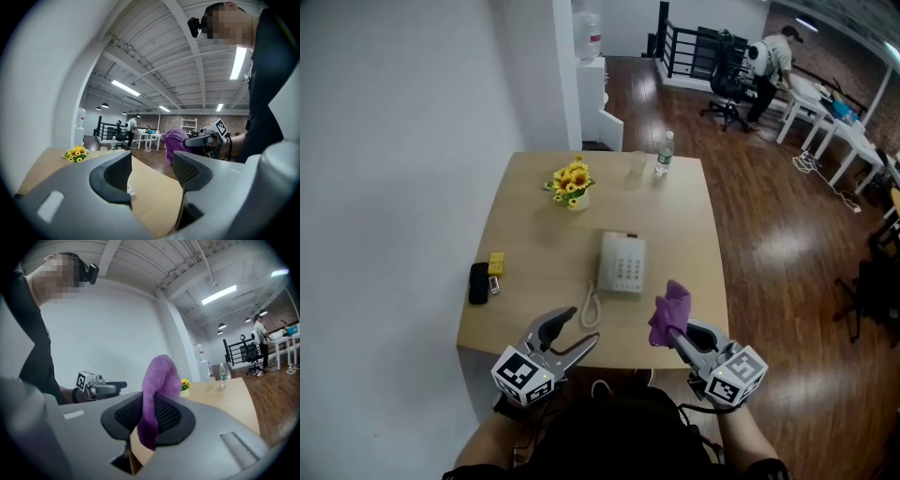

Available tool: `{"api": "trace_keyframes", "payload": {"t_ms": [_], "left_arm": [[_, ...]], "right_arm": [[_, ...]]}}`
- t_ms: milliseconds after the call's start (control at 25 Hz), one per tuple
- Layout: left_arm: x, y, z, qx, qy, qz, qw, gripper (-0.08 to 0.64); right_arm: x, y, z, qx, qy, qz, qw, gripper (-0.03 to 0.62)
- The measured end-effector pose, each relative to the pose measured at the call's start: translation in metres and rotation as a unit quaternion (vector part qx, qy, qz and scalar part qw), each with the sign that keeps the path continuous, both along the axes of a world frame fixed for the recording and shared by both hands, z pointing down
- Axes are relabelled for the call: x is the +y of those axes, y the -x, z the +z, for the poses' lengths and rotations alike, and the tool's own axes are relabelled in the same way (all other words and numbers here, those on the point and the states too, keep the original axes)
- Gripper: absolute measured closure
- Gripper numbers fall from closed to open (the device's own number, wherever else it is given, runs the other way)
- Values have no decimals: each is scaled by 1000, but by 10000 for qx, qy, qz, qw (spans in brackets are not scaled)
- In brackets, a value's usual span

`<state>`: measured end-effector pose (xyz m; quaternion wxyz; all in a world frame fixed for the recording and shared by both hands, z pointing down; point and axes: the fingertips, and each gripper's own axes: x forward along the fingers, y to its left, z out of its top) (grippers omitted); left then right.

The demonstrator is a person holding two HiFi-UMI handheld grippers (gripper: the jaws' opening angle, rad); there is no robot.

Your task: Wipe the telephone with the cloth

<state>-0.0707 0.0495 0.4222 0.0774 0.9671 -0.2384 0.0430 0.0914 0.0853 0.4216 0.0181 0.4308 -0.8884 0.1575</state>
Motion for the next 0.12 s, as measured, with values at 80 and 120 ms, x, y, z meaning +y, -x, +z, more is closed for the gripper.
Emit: {"api": "trace_keyframes", "payload": {"t_ms": [80,120], "left_arm": [[0,4,-3,16,-11,-32,10000,293],[0,5,-4,23,-14,-45,10000,293]], "right_arm": [[1,2,-1,4,-15,6,10000,522],[2,4,-1,10,-21,5,10000,522]]}}
